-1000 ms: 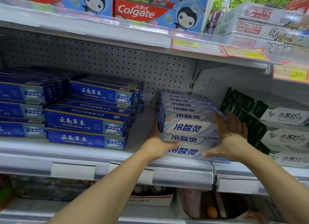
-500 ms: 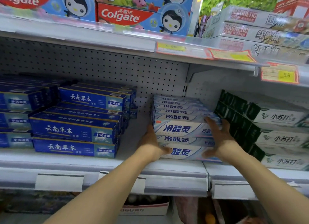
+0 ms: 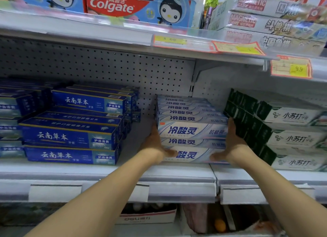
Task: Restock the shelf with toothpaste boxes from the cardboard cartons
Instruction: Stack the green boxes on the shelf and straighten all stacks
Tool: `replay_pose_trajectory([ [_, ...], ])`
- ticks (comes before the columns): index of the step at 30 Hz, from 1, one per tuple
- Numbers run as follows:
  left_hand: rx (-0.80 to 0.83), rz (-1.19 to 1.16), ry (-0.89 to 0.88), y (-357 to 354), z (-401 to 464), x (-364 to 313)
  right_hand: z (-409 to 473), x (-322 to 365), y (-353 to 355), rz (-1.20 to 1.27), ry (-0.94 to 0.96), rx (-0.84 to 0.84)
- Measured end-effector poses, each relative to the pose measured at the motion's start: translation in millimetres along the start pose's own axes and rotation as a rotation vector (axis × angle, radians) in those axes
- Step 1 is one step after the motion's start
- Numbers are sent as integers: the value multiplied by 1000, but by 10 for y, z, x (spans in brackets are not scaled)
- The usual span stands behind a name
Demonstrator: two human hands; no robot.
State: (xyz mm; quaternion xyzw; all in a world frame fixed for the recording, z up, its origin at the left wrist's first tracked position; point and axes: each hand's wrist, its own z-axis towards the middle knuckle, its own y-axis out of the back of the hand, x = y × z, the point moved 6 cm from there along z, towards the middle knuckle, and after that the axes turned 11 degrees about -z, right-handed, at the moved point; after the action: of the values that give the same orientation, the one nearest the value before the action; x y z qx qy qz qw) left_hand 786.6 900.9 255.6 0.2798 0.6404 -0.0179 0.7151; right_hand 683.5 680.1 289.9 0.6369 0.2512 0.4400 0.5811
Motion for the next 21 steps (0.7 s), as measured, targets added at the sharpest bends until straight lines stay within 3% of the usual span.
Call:
replay_pose_trajectory([
  [11,27,16,22,31,-17,-46,-66,23,17,63,-19,16],
  [15,-32,-83,-65,95,-31,-128,-94,19,207,261,-55,-112],
  [21,-114,5,-45,174,-31,-353,-56,67,324,169,-155,-194],
])
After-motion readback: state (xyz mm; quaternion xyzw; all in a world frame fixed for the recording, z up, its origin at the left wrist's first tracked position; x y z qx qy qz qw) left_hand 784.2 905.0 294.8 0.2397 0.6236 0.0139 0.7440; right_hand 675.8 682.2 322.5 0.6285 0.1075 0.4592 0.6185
